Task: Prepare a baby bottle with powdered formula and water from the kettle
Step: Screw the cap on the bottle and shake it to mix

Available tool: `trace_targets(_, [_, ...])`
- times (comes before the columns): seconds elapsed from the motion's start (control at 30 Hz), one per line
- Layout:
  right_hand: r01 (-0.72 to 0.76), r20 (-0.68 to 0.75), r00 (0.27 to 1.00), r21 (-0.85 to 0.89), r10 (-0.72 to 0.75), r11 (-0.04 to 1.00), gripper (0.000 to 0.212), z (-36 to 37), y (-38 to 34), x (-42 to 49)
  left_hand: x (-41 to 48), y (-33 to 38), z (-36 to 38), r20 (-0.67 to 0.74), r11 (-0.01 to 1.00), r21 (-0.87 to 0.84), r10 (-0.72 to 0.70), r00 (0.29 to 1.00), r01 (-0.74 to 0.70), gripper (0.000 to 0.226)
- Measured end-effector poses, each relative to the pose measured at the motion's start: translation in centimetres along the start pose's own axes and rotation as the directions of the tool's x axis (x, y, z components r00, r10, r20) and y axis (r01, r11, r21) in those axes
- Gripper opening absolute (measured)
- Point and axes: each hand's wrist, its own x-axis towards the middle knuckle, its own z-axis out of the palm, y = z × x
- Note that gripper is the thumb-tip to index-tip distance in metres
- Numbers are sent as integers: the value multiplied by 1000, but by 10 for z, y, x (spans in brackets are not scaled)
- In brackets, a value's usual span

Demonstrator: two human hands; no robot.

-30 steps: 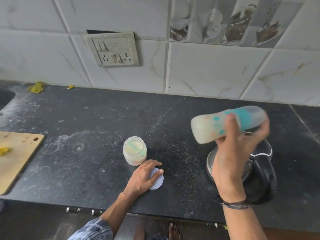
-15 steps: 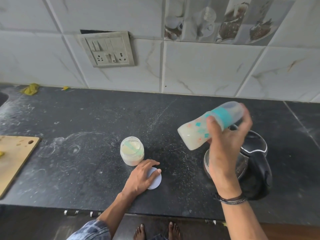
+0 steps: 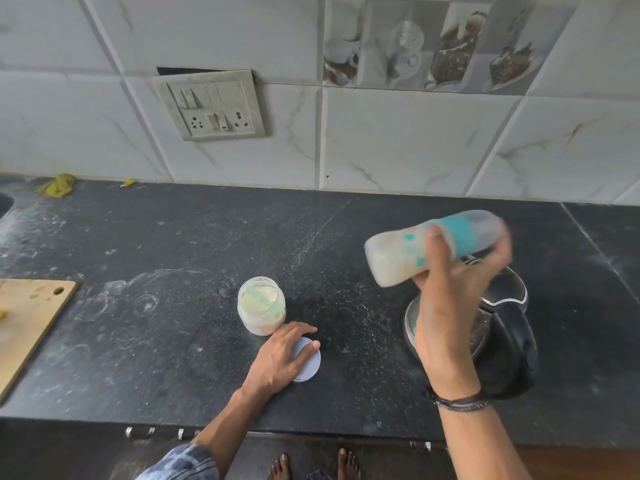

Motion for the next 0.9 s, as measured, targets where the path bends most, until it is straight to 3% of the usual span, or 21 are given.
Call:
trace_targets(0.07, [-52, 122, 991, -83, 62, 995, 71, -2, 0, 0, 0, -1, 1, -3, 1000, -8, 5, 1000, -6, 34])
trace_targets(0.1, [-55, 115, 991, -75, 63, 996, 74, -3, -2, 1, 0, 0, 1, -3, 1000, -11, 6, 1000, -6, 35])
trace_targets(0.23, [30, -99, 995, 107, -20, 994, 92, -4, -7, 6, 1, 0, 2, -7, 1000, -6, 1, 1000, -1, 39])
trace_targets(0.4, [-4, 158, 987, -62, 14, 998, 73, 3, -1, -2, 0, -1, 2, -5, 1000, -1, 11, 1000, -11, 39])
trace_targets(0.53, [59, -72, 996, 118, -51, 991, 89, 2, -5, 2, 1, 1, 1, 8, 1000, 9, 2, 1000, -2, 42])
trace_targets(0.57, [52, -81, 996, 111, -43, 992, 84, 3, -3, 2, 1, 1, 1, 6, 1000, 9, 3, 1000, -3, 42])
trace_targets(0.7, [-73, 123, 989, -82, 83, 994, 72, 0, 2, -1, 0, 1, -1, 3, 1000, 1, 7, 1000, -7, 43])
trace_targets(0.83, [52, -97, 994, 83, -44, 995, 80, -2, -10, 4, 1, 3, 0, 13, 1000, -2, -1, 1000, 1, 46])
trace_targets(0.9, [41, -68, 997, 40, -38, 998, 79, -1, -5, 3, 0, 1, 0, 8, 1000, 3, -9, 1000, 9, 44])
